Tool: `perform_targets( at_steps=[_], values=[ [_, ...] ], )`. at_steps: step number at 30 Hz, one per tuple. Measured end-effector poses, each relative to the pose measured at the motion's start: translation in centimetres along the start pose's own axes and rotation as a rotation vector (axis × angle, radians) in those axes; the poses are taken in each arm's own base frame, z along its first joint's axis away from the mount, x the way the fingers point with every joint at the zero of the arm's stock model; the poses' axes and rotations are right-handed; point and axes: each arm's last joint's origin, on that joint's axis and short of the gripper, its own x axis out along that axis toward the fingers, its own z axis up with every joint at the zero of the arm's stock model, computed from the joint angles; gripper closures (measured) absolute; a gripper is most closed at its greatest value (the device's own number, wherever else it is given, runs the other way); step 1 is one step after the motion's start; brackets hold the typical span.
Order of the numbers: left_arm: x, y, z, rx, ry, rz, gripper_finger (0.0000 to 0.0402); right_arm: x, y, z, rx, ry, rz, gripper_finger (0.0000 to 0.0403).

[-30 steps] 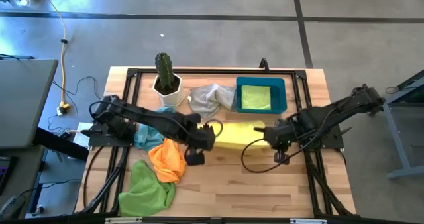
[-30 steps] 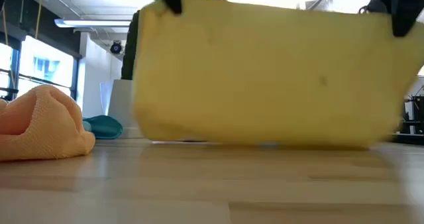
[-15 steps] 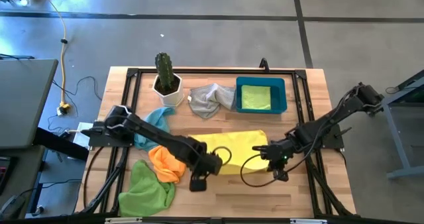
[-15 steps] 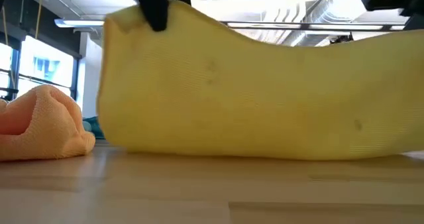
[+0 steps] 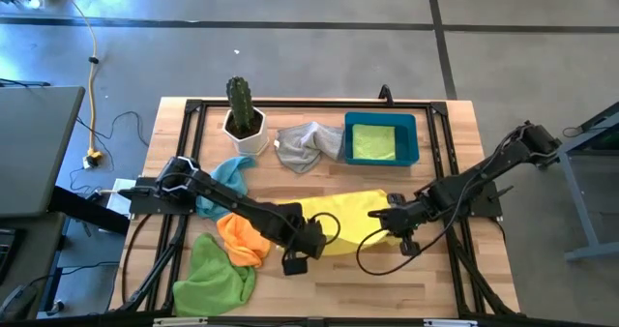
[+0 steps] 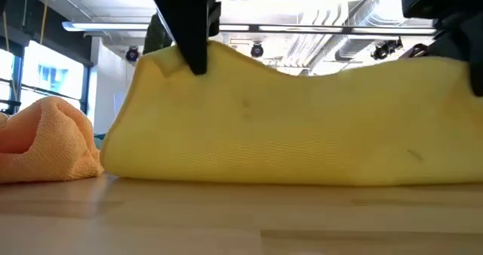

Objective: Fold microfiber towels
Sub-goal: Fold the yellow microfiber cloth

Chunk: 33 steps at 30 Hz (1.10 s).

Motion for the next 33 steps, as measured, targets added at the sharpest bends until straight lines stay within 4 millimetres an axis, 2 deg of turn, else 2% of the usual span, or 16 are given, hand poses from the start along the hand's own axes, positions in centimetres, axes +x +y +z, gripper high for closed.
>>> perform_targets(
  at_steps=[14,22,27,33],
  values=[
    [0.3,4.0,1.5,-0.083,-0.011,0.125,0.0401,-0.4,-4.0,0.5,-0.162,0.035,-0.189,0.0403],
    [1.0,4.9,1.8,-0.125,0.006,0.162,0.0401,-0.5,-5.7,0.7,-0.225,0.051,-0.221,0.0402],
    [2.3,5.2,1.6,-0.145,0.053,0.216,0.0401,0.4,-6.7,0.8,-0.252,0.113,-0.223,0.0402],
    [2.7,5.6,1.7,-0.194,0.027,0.305,0.0401,2.4,-7.6,0.9,-0.284,0.211,-0.224,0.0402]
  ],
)
